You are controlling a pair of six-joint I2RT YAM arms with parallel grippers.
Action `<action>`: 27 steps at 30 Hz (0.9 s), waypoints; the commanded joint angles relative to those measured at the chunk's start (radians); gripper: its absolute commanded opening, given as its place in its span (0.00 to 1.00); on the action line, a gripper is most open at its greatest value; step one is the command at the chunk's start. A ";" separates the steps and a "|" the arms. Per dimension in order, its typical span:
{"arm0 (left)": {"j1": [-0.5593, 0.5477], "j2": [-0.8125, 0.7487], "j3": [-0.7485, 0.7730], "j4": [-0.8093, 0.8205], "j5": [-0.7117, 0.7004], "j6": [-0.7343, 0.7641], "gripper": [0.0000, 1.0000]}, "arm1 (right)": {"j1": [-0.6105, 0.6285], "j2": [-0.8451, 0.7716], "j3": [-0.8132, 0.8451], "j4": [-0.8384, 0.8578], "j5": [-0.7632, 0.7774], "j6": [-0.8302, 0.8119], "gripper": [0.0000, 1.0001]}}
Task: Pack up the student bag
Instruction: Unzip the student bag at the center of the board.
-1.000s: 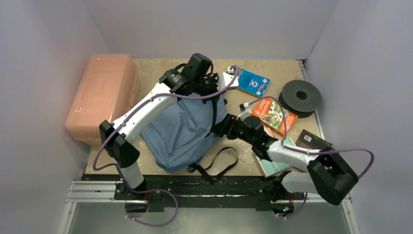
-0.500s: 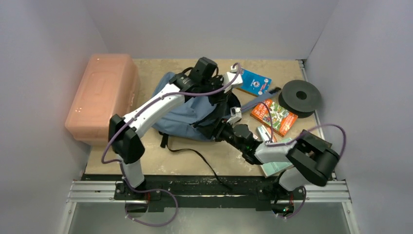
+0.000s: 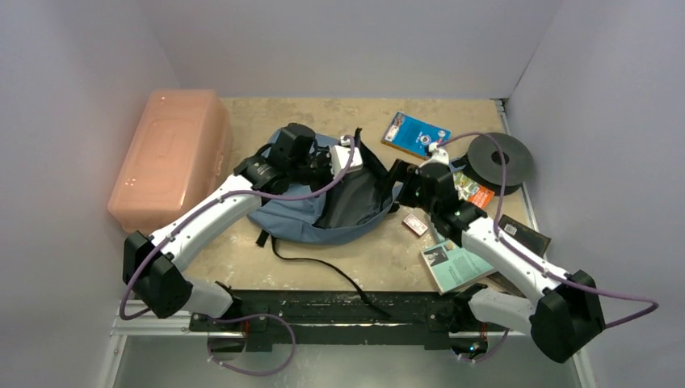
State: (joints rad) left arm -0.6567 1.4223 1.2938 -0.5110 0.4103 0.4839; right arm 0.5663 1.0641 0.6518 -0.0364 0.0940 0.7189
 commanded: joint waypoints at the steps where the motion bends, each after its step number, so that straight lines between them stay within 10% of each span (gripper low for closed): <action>1: -0.015 -0.067 -0.028 0.038 -0.019 -0.038 0.00 | -0.088 0.135 0.225 -0.183 0.065 -0.093 0.99; 10: -0.018 -0.074 -0.031 0.131 -0.192 -0.146 0.00 | -0.110 0.614 0.529 -0.195 0.021 -0.264 0.93; 12: -0.017 -0.026 0.012 0.170 -0.332 -0.163 0.00 | -0.110 0.632 0.495 -0.147 -0.029 -0.219 0.74; 16: -0.014 0.113 0.110 0.328 -0.589 -0.180 0.00 | -0.108 0.555 0.302 0.041 -0.043 0.039 0.00; 21: 0.009 0.327 0.367 0.391 -0.788 -0.171 0.00 | -0.046 0.357 -0.019 0.470 0.098 0.350 0.00; 27: 0.094 0.409 0.484 0.356 -0.775 -0.139 0.00 | 0.075 0.495 0.126 0.532 0.175 0.463 0.00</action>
State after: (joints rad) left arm -0.6285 1.8576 1.7153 -0.2413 -0.2977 0.3305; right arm 0.5728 1.4845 0.6483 0.3244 0.2214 1.0351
